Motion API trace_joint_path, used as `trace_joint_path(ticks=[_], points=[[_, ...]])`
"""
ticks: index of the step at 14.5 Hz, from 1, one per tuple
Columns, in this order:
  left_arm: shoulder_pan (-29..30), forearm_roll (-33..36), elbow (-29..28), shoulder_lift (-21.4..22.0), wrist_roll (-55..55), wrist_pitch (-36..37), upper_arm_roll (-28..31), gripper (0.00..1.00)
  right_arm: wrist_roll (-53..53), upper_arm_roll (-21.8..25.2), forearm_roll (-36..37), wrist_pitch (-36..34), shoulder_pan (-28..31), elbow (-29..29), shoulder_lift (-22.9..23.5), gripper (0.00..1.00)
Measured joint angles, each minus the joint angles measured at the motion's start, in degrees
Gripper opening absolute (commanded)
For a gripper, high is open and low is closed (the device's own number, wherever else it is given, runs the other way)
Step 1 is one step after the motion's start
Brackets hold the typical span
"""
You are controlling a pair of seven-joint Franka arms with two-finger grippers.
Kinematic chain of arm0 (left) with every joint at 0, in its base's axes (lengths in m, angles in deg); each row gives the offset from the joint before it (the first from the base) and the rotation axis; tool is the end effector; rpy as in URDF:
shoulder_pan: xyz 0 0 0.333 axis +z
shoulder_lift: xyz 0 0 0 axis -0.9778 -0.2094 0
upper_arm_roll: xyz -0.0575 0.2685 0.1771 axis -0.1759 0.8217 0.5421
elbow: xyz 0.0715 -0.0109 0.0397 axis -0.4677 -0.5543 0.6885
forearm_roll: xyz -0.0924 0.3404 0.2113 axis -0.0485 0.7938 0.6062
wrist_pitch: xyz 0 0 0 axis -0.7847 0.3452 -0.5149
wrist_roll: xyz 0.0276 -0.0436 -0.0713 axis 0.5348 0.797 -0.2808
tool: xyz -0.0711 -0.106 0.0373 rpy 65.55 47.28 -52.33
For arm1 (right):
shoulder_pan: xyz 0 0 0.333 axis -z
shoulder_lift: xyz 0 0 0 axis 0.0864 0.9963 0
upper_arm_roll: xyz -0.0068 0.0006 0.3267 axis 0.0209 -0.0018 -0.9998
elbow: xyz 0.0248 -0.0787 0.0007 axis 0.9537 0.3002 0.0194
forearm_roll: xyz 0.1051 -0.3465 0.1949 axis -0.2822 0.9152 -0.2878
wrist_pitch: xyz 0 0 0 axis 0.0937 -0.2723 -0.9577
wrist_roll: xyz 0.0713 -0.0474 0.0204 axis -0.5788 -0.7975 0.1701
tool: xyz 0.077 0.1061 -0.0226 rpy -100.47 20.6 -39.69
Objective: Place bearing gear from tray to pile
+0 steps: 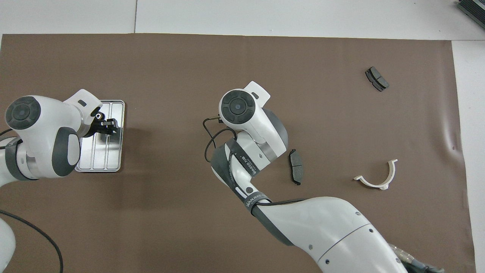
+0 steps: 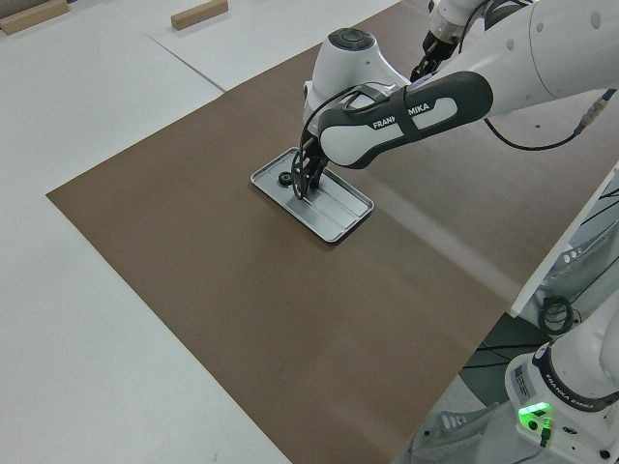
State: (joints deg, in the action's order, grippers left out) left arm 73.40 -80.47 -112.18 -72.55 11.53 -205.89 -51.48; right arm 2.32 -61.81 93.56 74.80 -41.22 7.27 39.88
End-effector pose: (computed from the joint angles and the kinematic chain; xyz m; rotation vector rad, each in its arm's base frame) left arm 0.6069 -0.0108 0.2715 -3.1333 -0.0916 -0.1623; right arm 0.6527 0.3963 0.2900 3.0912 0.0553 0.2669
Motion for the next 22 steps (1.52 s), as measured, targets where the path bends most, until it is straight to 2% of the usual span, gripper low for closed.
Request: trace_joint_path(ticks=[4, 5, 10, 13, 18, 21, 22], points=[[0.0, 0.0, 0.0, 0.3, -1.0, 0.9, -0.2, 0.02, 5.2, 0.2, 0.0, -3.2, 9.2, 1.1, -6.6, 0.00], [0.0, 0.0, 0.1, 0.3, -1.6, 1.0, -0.2, 0.00, 8.0, 0.2, -0.1, -3.7, 11.7, 2.5, -8.5, 0.00], [0.0, 0.0, 0.7, 1.5, -3.0, 4.3, -0.6, 0.00, 22.5, 0.2, -0.1, -4.4, 20.8, 14.5, -16.7, 0.00], [-2.5, 0.0, 3.5, 3.2, -3.3, 6.5, -1.6, 0.00, 30.5, 0.1, -1.0, -3.1, 25.7, 21.7, -19.7, 0.00], [-10.0, 0.1, 8.2, 3.4, -3.7, 7.8, -2.0, 0.00, 42.3, 0.1, -3.1, 9.8, 32.5, 34.3, -22.2, 0.00], [-15.2, -0.6, 11.2, 2.4, -4.1, 7.8, -2.2, 0.00, 43.0, 0.1, -3.1, 11.9, 33.4, 36.0, -22.3, 0.19], [-16.9, -1.7, 12.4, 1.9, -4.1, 7.8, -2.3, 0.00, 43.2, 0.1, -3.1, 12.6, 33.6, 36.3, -22.2, 0.34]])
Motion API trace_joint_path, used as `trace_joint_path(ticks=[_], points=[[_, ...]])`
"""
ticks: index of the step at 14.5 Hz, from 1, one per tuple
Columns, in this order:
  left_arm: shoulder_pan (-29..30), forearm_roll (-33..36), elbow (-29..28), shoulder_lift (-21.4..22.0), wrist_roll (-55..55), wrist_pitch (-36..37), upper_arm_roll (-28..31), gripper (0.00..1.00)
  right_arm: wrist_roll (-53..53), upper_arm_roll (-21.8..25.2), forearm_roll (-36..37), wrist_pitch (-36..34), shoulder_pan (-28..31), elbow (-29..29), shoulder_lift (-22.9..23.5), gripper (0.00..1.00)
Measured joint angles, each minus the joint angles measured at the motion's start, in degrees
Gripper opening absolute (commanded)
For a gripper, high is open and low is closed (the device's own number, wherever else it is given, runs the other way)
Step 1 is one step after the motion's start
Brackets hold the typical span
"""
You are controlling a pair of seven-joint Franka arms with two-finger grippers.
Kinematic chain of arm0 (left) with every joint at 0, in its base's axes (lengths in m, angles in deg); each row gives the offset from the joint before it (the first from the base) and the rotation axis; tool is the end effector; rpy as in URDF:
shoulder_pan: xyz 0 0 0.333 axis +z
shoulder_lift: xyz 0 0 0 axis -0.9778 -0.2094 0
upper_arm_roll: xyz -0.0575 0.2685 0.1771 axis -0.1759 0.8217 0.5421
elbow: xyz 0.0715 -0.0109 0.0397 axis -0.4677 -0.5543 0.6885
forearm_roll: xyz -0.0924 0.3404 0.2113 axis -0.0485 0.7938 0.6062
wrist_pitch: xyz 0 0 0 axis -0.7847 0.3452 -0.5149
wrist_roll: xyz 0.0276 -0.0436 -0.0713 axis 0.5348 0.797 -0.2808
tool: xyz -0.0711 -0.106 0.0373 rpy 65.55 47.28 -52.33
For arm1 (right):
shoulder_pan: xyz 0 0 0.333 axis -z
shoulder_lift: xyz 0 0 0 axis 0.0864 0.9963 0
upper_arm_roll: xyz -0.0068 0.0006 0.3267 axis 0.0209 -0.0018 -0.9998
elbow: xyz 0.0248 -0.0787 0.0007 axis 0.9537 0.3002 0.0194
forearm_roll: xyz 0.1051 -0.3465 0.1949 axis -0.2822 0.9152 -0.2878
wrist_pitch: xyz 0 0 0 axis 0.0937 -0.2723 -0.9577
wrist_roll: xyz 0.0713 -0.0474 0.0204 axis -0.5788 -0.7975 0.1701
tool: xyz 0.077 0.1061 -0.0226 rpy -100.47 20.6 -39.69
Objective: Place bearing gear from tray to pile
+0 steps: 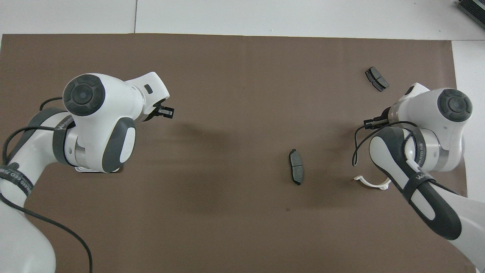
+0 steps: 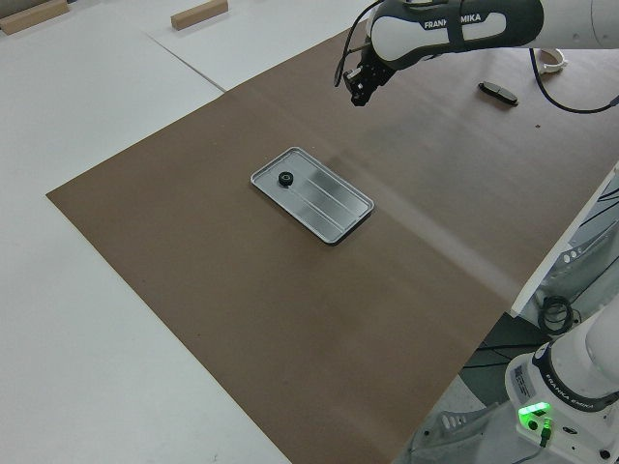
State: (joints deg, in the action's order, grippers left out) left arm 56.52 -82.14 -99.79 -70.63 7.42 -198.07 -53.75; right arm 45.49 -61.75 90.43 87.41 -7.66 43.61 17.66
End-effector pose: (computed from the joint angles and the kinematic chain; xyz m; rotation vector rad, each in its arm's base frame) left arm 0.6163 -0.2281 0.3800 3.0178 -0.5017 0.3190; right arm 0.6194 -0.0331 0.2809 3.0759 0.2394 0.1446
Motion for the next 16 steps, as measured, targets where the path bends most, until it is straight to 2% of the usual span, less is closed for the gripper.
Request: trace_joint_path(ticks=[2, 7, 11, 16], points=[[-3.3, -1.7, 2.9, -1.6, 0.0, 0.0, -0.1, 0.00, 0.3, 0.0, 0.0, 1.6, 0.4, 0.8, 0.4, 1.00], [-10.2, -6.2, 8.4, -8.7, 0.2, -2.2, -0.2, 0.00, 0.2, -0.4, -1.1, 2.1, 0.2, -0.6, 0.6, 1.00], [-11.9, -6.9, 11.5, -16.4, 0.3, -11.1, -0.3, 0.00, -5.5, -4.8, -1.9, -5.3, 0.1, -7.3, -0.8, 1.00], [-12.7, -8.6, 12.6, -18.7, 0.3, -17.5, -0.2, 0.00, -13.9, -10.6, -1.9, -6.9, -0.4, -10.1, -1.2, 1.00]])
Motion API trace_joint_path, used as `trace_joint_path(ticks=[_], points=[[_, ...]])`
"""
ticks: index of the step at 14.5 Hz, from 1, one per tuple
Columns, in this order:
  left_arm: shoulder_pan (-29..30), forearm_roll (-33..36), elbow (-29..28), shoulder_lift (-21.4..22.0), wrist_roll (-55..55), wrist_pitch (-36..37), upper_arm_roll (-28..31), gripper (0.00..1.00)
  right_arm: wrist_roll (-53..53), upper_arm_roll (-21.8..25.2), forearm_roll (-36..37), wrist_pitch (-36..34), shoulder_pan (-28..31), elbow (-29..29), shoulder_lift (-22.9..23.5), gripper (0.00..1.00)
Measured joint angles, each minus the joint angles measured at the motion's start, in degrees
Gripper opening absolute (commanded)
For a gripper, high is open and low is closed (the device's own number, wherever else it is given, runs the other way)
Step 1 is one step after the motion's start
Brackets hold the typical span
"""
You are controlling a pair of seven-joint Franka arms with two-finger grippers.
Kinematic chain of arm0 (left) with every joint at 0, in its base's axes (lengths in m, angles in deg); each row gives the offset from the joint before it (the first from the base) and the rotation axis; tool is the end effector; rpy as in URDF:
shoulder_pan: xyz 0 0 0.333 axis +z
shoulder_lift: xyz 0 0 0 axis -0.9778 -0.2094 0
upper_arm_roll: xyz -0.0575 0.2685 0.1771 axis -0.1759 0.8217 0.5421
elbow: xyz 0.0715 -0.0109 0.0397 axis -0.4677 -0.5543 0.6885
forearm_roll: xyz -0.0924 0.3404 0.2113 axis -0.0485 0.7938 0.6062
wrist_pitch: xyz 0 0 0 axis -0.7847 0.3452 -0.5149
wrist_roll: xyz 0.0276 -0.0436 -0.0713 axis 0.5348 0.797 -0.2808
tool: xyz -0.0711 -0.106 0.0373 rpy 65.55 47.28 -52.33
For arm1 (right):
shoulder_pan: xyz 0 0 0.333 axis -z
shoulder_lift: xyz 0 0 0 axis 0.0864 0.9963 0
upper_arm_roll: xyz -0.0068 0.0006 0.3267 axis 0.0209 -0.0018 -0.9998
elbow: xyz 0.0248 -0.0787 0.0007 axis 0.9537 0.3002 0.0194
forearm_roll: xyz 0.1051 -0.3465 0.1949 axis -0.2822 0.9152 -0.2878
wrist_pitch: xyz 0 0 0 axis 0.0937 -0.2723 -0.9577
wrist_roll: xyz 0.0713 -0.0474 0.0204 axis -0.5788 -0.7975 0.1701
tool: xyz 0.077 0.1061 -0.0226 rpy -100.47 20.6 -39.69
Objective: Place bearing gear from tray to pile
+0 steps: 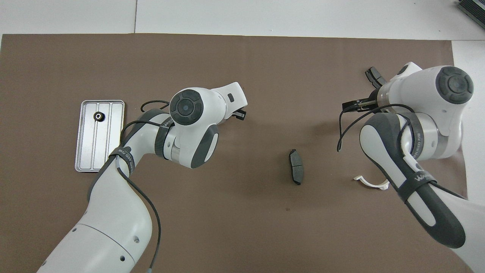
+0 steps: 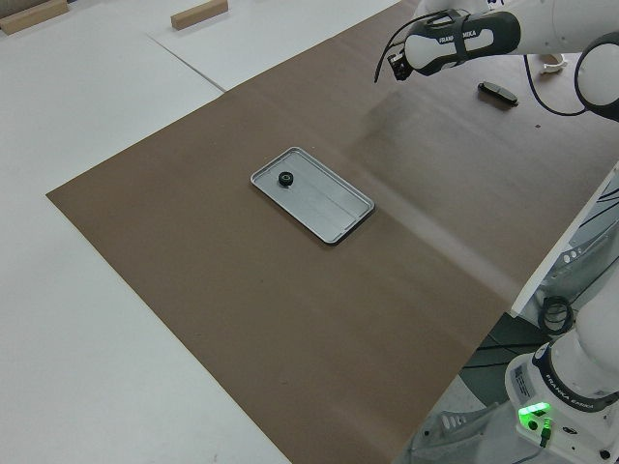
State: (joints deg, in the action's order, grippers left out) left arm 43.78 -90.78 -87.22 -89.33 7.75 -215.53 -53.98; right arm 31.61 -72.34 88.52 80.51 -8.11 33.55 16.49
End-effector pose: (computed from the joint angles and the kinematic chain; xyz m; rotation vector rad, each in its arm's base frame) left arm 0.6261 -0.4070 0.2982 2.7985 -0.6102 0.5261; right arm 0.6533 0.0888 0.3639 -3.0786 -0.1122 -0.2635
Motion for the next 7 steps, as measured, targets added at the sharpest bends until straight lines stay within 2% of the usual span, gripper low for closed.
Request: trace_joint_path(ticks=[2, 3, 4, 5, 7], points=[[0.0, -0.1, 0.3, -1.1, 0.0, -1.3, 0.0, 0.00, -1.9, -0.6, 0.0, 1.2, -1.9, -0.1, 0.2, 1.00], [0.0, -0.1, 0.7, -1.9, 0.0, -1.9, 0.0, 0.26, -2.9, -0.6, 0.0, 1.4, -2.7, -0.3, 0.4, 1.00], [0.0, -0.1, 1.1, -2.5, 0.0, -2.1, 0.0, 0.76, -3.9, -0.6, 0.0, 1.4, -3.3, -0.7, 0.6, 1.00], [0.0, -0.1, 1.6, -3.0, 0.0, -2.3, 0.1, 1.00, -4.7, -0.6, 0.0, 1.5, -3.7, -1.1, 0.9, 1.00], [0.1, -0.1, 1.9, -3.2, 0.1, -2.9, 0.3, 1.00, -6.0, -0.6, 0.0, 2.1, -4.3, -1.8, 1.9, 1.00]])
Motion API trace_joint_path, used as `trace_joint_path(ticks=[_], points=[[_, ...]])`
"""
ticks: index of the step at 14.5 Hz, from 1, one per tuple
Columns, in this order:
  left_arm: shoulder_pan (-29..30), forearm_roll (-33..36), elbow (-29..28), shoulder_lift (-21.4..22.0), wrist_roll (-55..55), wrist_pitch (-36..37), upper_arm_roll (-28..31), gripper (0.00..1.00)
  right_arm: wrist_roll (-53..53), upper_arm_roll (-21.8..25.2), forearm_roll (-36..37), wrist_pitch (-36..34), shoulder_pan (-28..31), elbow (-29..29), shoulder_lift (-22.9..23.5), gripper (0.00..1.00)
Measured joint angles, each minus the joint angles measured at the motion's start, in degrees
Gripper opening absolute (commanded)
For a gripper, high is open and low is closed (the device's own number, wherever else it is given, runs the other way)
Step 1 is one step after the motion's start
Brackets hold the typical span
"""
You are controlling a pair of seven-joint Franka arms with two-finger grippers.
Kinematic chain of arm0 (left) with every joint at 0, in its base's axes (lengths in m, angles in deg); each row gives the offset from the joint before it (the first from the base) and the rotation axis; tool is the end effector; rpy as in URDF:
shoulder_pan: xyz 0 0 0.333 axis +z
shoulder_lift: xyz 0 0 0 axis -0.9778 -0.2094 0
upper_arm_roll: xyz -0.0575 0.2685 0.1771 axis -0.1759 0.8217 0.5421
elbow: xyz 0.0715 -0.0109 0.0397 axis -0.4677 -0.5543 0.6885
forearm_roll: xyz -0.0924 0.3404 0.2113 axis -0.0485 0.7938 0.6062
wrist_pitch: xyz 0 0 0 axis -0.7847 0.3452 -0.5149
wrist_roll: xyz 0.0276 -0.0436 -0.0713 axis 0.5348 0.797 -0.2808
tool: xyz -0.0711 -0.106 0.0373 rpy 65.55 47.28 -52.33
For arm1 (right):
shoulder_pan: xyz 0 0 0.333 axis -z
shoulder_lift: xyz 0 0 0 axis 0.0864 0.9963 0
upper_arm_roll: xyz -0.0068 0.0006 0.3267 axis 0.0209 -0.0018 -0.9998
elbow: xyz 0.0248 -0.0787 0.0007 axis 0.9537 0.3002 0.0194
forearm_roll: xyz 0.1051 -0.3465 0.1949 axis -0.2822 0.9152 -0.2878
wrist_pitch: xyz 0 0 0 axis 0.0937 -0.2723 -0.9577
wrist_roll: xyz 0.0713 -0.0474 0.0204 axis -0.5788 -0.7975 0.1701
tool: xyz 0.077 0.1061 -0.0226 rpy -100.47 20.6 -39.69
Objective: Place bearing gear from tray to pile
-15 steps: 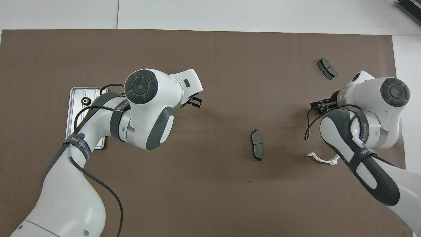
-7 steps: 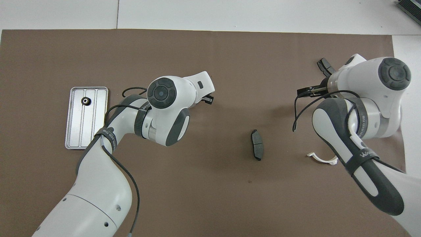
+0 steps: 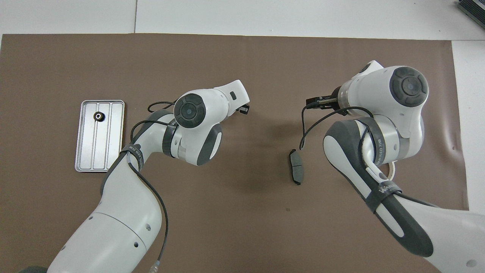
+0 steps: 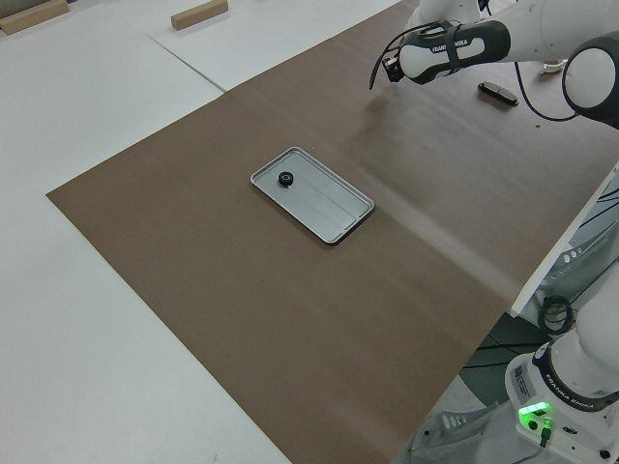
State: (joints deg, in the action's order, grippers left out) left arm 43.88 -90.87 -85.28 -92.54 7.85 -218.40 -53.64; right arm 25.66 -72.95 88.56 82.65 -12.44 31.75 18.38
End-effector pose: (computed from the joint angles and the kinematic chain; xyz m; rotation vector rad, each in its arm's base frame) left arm 0.6387 -0.4075 0.2798 2.7954 -0.5907 0.5693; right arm 0.6566 0.1467 0.3619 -3.0480 -0.0811 -0.3056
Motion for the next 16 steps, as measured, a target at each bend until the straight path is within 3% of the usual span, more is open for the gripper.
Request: trace_joint_path(ticks=[6, 10, 16], points=[[1.9, 0.0, 0.4, 1.9, 0.0, 3.0, 0.4, 1.00, -4.8, 0.0, 0.0, 1.5, -3.0, -3.7, 3.8, 1.00], [4.8, 0.0, -1.8, 9.1, 0.0, 12.4, 1.2, 1.00, -10.9, 0.0, 2.7, 1.5, -8.4, -12.6, 11.5, 1.00], [15.8, 0.0, -6.3, 18.8, -1.0, 27.4, 1.8, 1.00, -16.5, 0.0, 6.4, 2.8, -16.0, -25.7, 23.6, 1.00]])
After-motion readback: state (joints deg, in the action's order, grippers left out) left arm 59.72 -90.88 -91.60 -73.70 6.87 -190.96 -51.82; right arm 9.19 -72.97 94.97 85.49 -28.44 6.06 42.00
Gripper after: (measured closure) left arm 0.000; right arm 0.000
